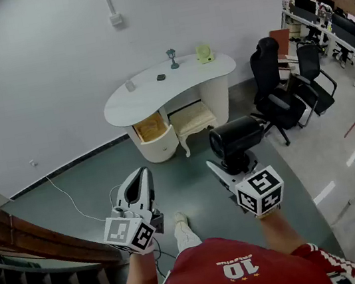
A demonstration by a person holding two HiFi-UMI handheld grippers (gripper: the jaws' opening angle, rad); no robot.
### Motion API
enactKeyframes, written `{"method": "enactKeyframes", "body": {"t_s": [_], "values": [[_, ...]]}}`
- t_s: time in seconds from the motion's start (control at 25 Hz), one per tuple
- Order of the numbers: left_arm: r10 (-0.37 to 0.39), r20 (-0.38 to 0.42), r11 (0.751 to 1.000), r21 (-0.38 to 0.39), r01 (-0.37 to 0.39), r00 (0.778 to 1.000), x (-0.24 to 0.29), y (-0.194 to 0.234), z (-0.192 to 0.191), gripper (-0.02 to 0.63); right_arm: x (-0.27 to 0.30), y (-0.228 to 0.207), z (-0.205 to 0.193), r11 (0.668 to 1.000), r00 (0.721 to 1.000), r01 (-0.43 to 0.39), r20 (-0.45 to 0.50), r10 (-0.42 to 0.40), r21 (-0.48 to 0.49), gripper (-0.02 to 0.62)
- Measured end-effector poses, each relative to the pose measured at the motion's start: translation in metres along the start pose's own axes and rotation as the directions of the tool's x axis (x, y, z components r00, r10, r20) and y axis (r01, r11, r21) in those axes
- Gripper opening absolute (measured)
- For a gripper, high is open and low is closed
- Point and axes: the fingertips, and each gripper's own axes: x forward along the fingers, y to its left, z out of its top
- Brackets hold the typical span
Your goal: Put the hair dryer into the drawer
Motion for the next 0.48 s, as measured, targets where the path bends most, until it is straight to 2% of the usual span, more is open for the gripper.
{"method": "enactKeyframes", "body": {"t_s": [0.48], "values": [[0.018,-0.011,0.999,0.035,-0.018,1.000,-0.013,0.003,0.000,-0.002,0.001,0.018,-0.002,1.000,1.000,-0.016,-0.002,0.016,-0.018,0.252]]}}
